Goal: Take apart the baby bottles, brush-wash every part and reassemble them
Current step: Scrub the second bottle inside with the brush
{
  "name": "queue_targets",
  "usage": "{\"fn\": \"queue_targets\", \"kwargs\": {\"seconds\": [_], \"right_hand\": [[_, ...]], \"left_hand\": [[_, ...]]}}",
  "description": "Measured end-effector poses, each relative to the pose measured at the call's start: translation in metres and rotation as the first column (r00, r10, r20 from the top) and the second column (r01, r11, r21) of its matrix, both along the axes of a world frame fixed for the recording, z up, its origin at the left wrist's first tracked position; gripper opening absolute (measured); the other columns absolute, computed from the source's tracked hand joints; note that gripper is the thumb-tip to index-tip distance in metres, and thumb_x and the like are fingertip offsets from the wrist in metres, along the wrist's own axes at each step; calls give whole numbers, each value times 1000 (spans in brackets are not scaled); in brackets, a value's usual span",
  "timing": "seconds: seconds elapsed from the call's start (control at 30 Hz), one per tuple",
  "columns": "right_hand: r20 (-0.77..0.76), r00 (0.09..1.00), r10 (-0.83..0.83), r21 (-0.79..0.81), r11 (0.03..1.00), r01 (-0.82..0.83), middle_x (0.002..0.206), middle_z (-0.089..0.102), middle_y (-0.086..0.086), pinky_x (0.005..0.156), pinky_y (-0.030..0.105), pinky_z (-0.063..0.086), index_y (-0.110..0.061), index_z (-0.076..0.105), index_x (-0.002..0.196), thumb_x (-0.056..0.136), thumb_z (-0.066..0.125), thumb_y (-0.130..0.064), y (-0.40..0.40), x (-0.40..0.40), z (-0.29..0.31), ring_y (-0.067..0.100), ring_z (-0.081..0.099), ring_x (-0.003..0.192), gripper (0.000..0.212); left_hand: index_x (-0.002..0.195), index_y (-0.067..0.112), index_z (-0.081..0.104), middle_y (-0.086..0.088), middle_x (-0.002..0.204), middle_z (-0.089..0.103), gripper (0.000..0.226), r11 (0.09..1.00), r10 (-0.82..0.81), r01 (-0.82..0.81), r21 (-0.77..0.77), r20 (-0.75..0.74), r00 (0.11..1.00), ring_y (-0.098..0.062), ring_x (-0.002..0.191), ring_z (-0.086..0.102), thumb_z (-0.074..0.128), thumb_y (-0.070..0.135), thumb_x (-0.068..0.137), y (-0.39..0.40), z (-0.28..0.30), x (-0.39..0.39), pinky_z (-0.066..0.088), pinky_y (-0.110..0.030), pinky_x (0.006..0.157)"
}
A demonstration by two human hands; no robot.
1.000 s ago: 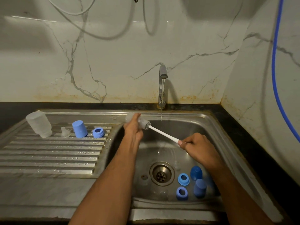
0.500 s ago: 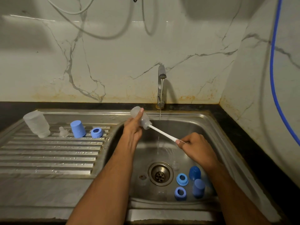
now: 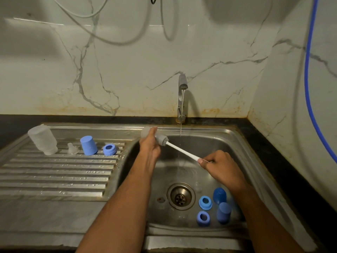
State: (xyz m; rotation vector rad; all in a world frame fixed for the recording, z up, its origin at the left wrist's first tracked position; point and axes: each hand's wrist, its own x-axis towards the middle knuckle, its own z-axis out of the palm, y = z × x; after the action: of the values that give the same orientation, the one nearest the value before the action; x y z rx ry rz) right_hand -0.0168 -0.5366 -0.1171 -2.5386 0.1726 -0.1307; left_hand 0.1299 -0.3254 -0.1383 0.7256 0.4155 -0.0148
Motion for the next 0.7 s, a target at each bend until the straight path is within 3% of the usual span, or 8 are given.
{"fn": "queue_targets", "kwargs": {"seconds": [0.13, 0.23, 0.3, 0.47, 0.57, 0.7], "right_hand": [[-21, 1000, 11, 22, 1000, -10, 72, 72, 3, 76, 41, 59, -22, 78, 85, 95, 64, -48, -12, -1, 7, 20, 69, 73, 31], [-6, 1000, 7, 20, 1000, -6, 69, 70, 0, 74, 41, 59, -23, 78, 83, 96, 64, -47, -9, -2, 2, 18, 68, 71, 31], [-2, 1000, -2, 29, 1000, 2, 66, 68, 0, 71, 40, 58, -23, 77, 80, 95, 63, -49, -3, -1, -1, 18, 67, 68, 34], [-14, 1000, -1, -2, 1000, 1, 69, 70, -4, 74, 39, 60, -26, 76, 84, 95, 64, -51, -9, -1, 2, 14, 68, 70, 30], [-7, 1000, -17, 21, 1000, 18, 72, 72, -2, 78, 41, 60, -23, 79, 87, 95, 64, -49, -12, -2, 2, 15, 69, 73, 31], [-7, 1000, -28, -17, 999, 27, 71, 71, 1, 73, 38, 59, -18, 78, 88, 96, 62, -49, -3, 0, -2, 15, 68, 71, 36]], "left_hand": [[112, 6, 52, -22, 127, 60, 34, 995, 71, -71, -70, 1, 997, -30, 106, 67, 75, 9, 87, 21, -3, 17, 56, -50, 96], [124, 6, 49, -20, 123, 59, 48, 999, 23, -23, -28, -6, 1000, -31, 108, 67, 76, 8, 85, 7, -6, 9, 57, -51, 95], [122, 6, 49, -17, 119, 58, 46, 1000, 0, 0, 3, -14, 1000, -29, 108, 66, 76, 7, 85, 0, -6, 6, 57, -50, 95], [136, 2, 45, -23, 133, 57, 67, 998, 32, -32, -49, 2, 999, -35, 112, 65, 81, 10, 80, 9, -4, 17, 60, -52, 84], [136, 1, 44, -23, 128, 58, 83, 996, -29, 32, -82, 46, 999, -37, 111, 65, 89, 12, 67, 11, -2, 12, 56, -58, 93], [132, 5, 40, -26, 125, 57, 63, 993, -109, 110, -42, 13, 994, -37, 108, 66, 79, 8, 83, 7, -6, 5, 57, -56, 91]]}}
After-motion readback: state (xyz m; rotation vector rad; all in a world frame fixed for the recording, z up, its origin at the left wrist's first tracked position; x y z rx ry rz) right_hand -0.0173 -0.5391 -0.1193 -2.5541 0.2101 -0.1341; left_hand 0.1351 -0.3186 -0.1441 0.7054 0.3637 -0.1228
